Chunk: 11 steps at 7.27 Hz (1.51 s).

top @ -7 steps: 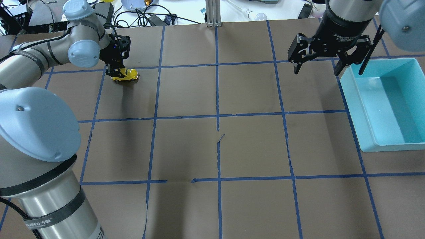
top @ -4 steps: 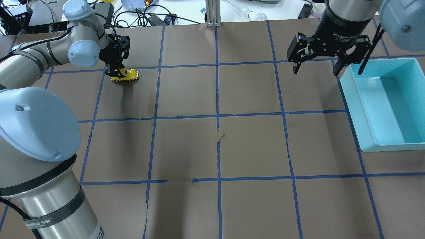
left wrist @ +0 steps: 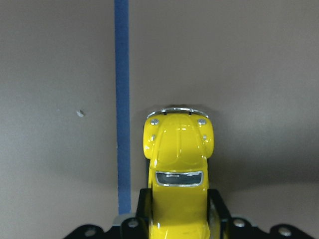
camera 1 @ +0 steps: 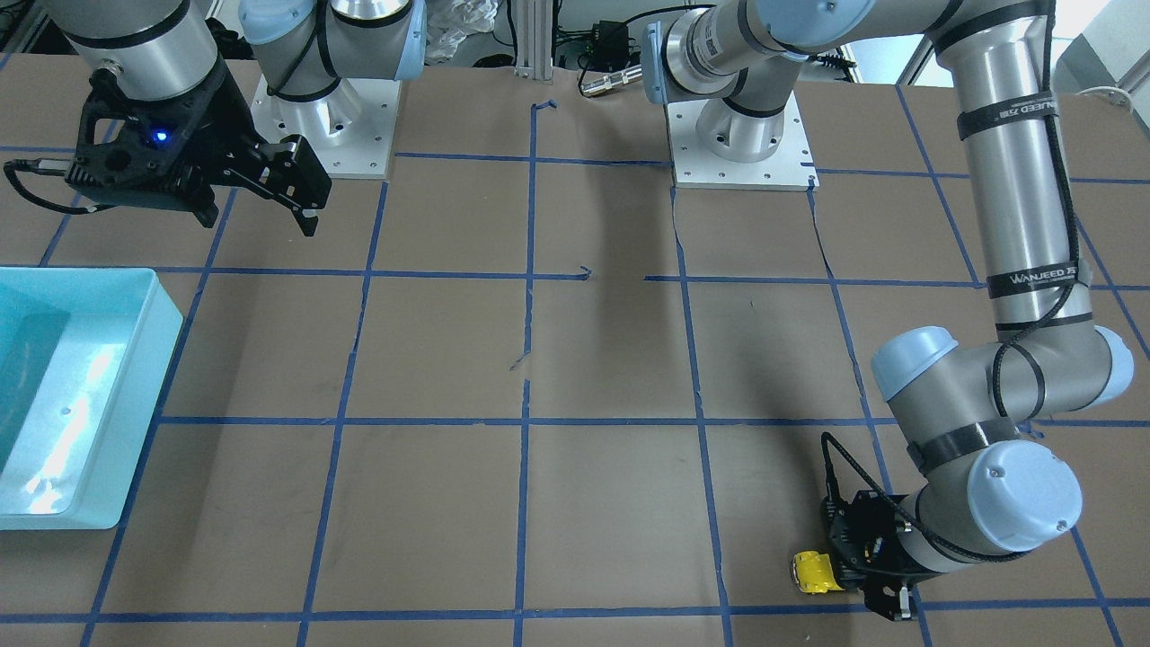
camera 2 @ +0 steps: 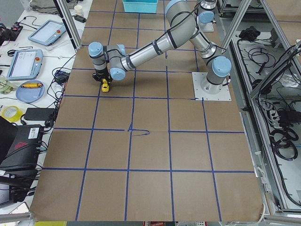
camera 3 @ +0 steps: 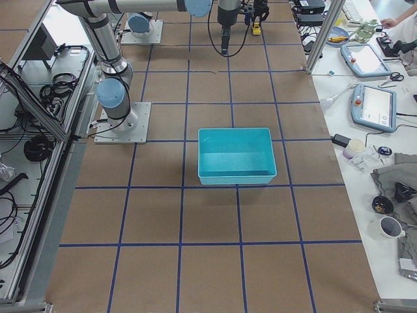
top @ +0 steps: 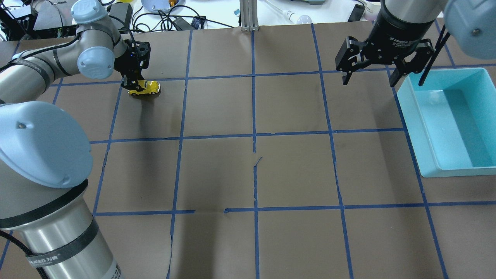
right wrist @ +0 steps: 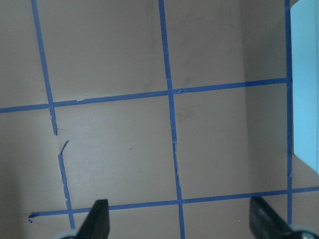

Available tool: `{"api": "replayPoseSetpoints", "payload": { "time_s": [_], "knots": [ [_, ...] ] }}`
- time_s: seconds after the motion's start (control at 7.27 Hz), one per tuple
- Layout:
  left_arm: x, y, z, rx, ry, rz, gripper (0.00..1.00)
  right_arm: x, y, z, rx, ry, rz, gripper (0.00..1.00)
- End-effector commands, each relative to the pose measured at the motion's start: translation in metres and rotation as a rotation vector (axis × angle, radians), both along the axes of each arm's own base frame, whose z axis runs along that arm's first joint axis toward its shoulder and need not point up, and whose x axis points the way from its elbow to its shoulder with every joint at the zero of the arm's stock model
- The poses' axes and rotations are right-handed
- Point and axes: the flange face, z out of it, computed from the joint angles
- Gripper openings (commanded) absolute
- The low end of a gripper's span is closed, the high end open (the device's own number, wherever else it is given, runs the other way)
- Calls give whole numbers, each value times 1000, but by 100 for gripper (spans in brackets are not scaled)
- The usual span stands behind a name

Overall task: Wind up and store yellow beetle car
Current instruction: 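Open the left gripper to release the wound-up car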

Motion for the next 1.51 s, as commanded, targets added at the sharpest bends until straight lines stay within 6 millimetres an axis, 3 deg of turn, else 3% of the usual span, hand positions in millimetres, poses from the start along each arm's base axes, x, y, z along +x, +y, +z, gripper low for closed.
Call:
{"api": "replayPoseSetpoints", "payload": {
  "time_s": [0.0, 0.14, 0.28, 0.41, 0.55, 1.38],
  "knots": [
    [1, 1, 3, -1, 3, 3, 37, 0, 1, 4, -8, 3, 1, 100],
    [1, 0, 4, -2, 1, 4, 51, -1, 0, 5, -12, 6, 1, 100],
    [1, 0, 10, -11, 2, 4, 76, -1, 0, 5, -16, 6, 1, 100],
    [1, 0, 11, -13, 4, 6, 90, -1, 0, 5, -16, 5, 1, 100],
    [1, 0, 12, -15, 3, 6, 96, 0, 0, 4, -14, 3, 1, 100],
    [1, 0, 14, -16, 2, 15, 97, -1, 0, 4, -14, 9, 1, 100]
  ]
}}
